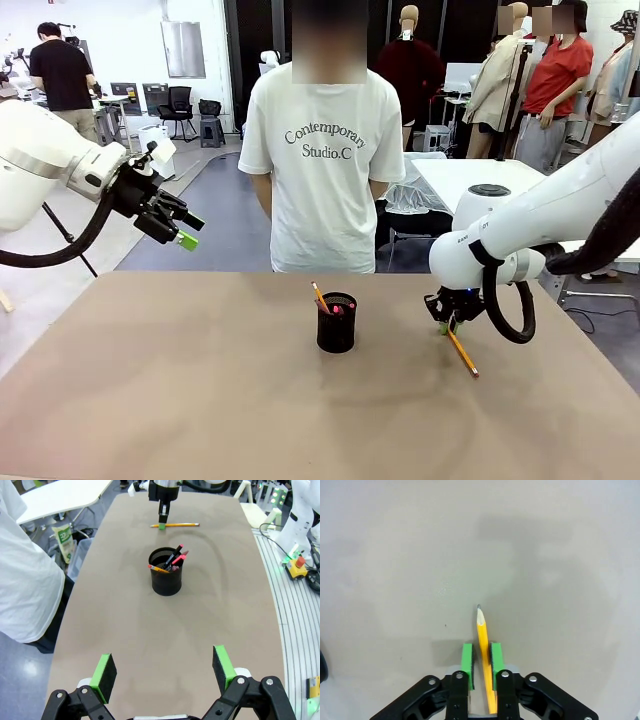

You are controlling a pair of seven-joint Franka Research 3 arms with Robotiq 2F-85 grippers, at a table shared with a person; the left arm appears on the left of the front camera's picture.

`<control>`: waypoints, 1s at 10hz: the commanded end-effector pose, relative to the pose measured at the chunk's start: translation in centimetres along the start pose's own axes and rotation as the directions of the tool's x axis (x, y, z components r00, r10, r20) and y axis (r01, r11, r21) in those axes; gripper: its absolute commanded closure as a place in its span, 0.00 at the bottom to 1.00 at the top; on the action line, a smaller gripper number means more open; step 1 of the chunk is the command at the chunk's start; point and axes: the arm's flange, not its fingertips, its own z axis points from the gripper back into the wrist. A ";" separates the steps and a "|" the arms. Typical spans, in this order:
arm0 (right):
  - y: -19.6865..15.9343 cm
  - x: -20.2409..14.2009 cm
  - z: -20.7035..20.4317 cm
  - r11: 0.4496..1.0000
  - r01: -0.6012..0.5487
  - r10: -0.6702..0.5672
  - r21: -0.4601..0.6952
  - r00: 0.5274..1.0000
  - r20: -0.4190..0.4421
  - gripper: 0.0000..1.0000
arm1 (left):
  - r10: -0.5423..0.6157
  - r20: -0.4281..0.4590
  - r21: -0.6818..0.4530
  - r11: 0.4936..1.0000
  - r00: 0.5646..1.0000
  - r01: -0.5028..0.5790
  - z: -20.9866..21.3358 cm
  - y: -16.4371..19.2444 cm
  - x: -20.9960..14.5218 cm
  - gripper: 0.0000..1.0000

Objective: Place the pens into the pen holder.
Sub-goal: Pick up a writing instrument from the table and place it into the Pen holder.

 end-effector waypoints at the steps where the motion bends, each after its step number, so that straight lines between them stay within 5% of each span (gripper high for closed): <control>1: -0.2 0.3 -0.5 0.999 -0.013 0.014 0.042 1.000 -0.027 1.00 | 0.004 -0.005 0.002 1.000 1.000 -0.004 0.3 -0.1 0.0 0.00; 5: -0.6 0.5 2.0 0.993 -0.048 0.053 0.112 0.998 -0.043 1.00 | 0.004 -0.005 0.002 1.000 1.000 -0.004 0.3 -0.1 0.0 0.00; 10: 0.3 -0.1 13.5 0.819 -0.319 0.247 0.476 0.946 0.208 1.00 | 0.004 -0.005 0.002 1.000 1.000 -0.004 0.3 -0.1 0.0 0.00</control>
